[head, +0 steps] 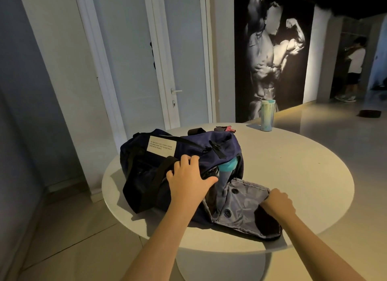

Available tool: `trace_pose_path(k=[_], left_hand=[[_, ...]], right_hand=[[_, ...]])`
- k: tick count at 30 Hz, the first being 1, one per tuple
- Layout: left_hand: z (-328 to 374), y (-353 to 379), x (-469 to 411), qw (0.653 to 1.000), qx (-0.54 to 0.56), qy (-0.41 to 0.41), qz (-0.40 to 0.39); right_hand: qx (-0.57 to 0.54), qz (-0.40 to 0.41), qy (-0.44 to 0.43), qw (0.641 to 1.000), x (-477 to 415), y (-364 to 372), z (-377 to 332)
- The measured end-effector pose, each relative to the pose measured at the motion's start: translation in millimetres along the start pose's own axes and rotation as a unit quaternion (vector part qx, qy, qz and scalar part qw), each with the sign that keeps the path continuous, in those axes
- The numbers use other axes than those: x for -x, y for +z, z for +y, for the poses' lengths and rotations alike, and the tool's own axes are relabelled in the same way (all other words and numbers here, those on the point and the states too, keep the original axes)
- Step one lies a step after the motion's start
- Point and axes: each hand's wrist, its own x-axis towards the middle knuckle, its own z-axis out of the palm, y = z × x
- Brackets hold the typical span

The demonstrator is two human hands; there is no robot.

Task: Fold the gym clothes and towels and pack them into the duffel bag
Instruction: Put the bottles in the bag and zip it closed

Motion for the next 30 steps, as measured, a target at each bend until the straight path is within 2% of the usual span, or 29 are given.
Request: trace_pose_path(k=[4,7,10,13,16,20,23,25,28,30], left_hand=[[-5.4,-2.5,-3.5,0.999,0.025,0.005,-0.019],[-11.0,-8.8,-6.2,0.999,0.026,0.02,-0.026],[-19.6,-17.7,-8.1,0.999,0.016,0.035,-0.026],[-33.4,-28.8,-8.5,0.999,0.007,0.034,-0.026],[-47.2,-39.1,-1.9,0.998,0.003,0.046,-0.042],[-43.1,-52.1,11.4,0.992,0.037,0.042,-0.11],[-21.9,-51.7,16.8,0.99,0.011,0.044,-0.136],[-8.9,-43.2,17.5,0.992,-0.032,0.039,-0.114],[-0.8,-30.5,13.3,0.996,-0.076,0.04,-0.029],[-2.6,-25.3,7.2,0.995,-0.088,0.039,0.021]], right_hand=[[-0.122,-0.067,-0.002,0.99,5.0,-24.3,-2.9],[-0.243,-0.119,-0.004,0.963,19.9,-43.6,-13.4],[-0.296,-0.163,-0.034,0.941,42.0,-58.1,-32.8],[-0.378,-0.201,-0.053,0.902,65.6,-65.9,-56.7],[-0.474,-0.235,-0.047,0.847,82.7,-62.5,-77.9],[-0.557,-0.227,-0.005,0.799,90.4,-51.4,-100.5],[-0.592,-0.226,0.007,0.773,92.0,-49.8,-111.4],[-0.591,-0.24,-0.012,0.77,91.1,-49.4,-115.8],[-0.592,-0.248,-0.021,0.766,87.9,-52.9,-118.4],[-0.58,-0.236,-0.017,0.78,82.9,-56.2,-114.3]])
